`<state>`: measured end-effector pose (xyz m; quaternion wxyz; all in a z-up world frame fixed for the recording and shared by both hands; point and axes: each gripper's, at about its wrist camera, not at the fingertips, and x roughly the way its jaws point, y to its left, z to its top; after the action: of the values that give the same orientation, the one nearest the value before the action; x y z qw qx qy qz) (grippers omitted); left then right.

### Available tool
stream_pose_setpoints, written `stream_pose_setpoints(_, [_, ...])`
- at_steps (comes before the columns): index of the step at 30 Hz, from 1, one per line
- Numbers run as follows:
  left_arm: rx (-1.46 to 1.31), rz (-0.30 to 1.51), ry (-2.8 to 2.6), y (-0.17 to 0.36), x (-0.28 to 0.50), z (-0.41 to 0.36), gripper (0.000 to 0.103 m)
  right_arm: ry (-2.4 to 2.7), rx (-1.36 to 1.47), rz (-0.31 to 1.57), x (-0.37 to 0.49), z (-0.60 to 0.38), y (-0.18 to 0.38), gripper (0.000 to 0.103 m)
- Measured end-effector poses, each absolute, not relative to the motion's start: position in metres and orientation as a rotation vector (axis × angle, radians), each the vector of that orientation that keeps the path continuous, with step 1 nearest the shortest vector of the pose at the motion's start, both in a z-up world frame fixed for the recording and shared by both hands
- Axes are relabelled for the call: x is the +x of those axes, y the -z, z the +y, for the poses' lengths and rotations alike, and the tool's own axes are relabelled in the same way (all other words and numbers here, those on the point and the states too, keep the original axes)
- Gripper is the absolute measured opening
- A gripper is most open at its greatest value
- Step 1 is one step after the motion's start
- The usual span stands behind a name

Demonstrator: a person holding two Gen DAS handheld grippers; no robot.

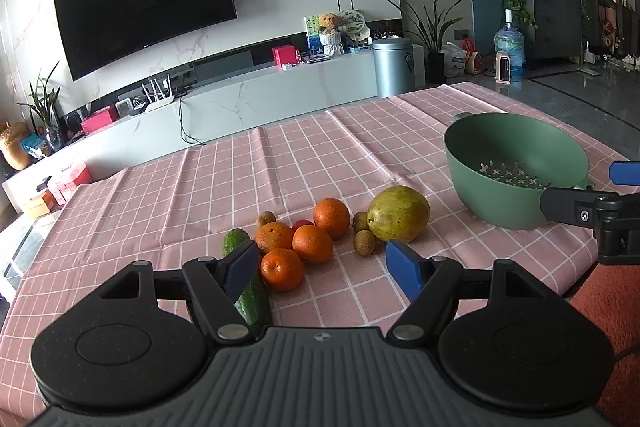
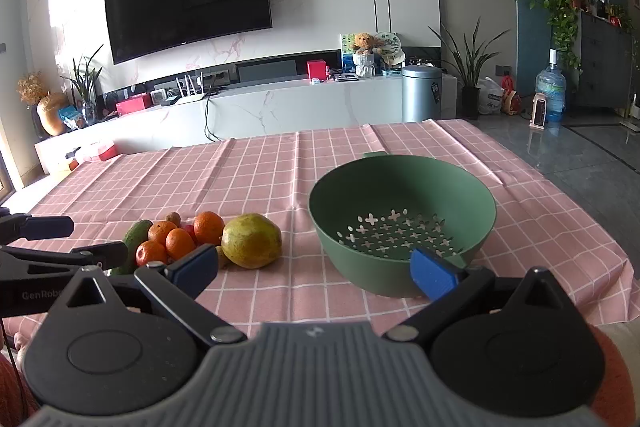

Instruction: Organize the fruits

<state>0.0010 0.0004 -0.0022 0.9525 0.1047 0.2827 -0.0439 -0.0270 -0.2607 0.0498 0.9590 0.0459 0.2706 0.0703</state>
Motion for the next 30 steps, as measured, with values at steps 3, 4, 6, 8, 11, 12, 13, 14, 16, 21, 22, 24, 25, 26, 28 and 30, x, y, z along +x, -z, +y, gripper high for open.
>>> stream_pose_setpoints(3, [0.214,0.580,0.092,0.0034,0.0011,-0.0006,0.086,-0.143,0.093,0.549,-0.0270,-0.2608,-0.0495,0.098])
stream_pose_setpoints(4, [0.214,0.581,0.093,0.0037,0.0010,-0.0010,0.086,-0.143,0.093,0.549,-0.0270,-0.2609,-0.0495,0.098])
stream_pose_setpoints(6, [0.214,0.581,0.095,0.0032,0.0009,-0.0007,0.086,-0.143,0.093,0.549,-0.0270,-0.2609,-0.0494,0.098])
stream_pose_setpoints(8, [0.213,0.581,0.095,0.0033,0.0009,-0.0008,0.086,-0.142,0.091,0.550,-0.0268,-0.2611,-0.0490,0.098])
stream_pose_setpoints(11, [0.214,0.582,0.094,0.0022,0.0007,-0.0005,0.086,-0.139,0.086,0.556,-0.0256,-0.2602,-0.0484,0.098])
stream_pose_setpoints(12, [0.214,0.582,0.092,0.0022,0.0010,-0.0005,0.086,-0.138,0.086,0.557,-0.0255,-0.2605,-0.0486,0.098])
stream_pose_setpoints(13, [0.215,0.583,0.091,0.0023,0.0009,-0.0008,0.086,-0.138,0.087,0.557,-0.0256,-0.2610,-0.0484,0.098])
stream_pose_setpoints(14, [0.214,0.584,0.090,0.0023,0.0011,-0.0008,0.086,-0.138,0.088,0.557,-0.0260,-0.2615,-0.0486,0.098])
stream_pose_setpoints(16, [0.212,0.585,0.089,0.0019,0.0011,-0.0009,0.086,-0.138,0.085,0.557,-0.0258,-0.2610,-0.0487,0.098])
stream_pose_setpoints(21, [0.206,0.582,0.085,0.0015,0.0007,0.0003,0.086,-0.127,0.079,0.562,-0.0259,-0.2607,-0.0493,0.098])
stream_pose_setpoints(22, [0.203,0.583,0.084,0.0014,0.0005,0.0012,0.086,-0.126,0.077,0.562,-0.0259,-0.2606,-0.0494,0.098])
stream_pose_setpoints(24, [0.202,0.583,0.084,0.0012,0.0007,0.0014,0.086,-0.122,0.073,0.564,-0.0254,-0.2591,-0.0501,0.098])
stream_pose_setpoints(25, [0.203,0.583,0.085,0.0013,0.0006,0.0014,0.086,-0.121,0.072,0.564,-0.0254,-0.2591,-0.0501,0.098])
stream_pose_setpoints(26, [0.202,0.583,0.085,0.0014,0.0006,0.0015,0.086,-0.120,0.071,0.564,-0.0252,-0.2581,-0.0504,0.098])
stream_pose_setpoints(28, [0.202,0.582,0.086,0.0015,-0.0002,0.0018,0.086,-0.119,0.071,0.565,-0.0252,-0.2579,-0.0504,0.098])
stream_pose_setpoints(30, [0.202,0.582,0.085,0.0015,-0.0002,0.0019,0.086,-0.118,0.069,0.566,-0.0253,-0.2574,-0.0503,0.098])
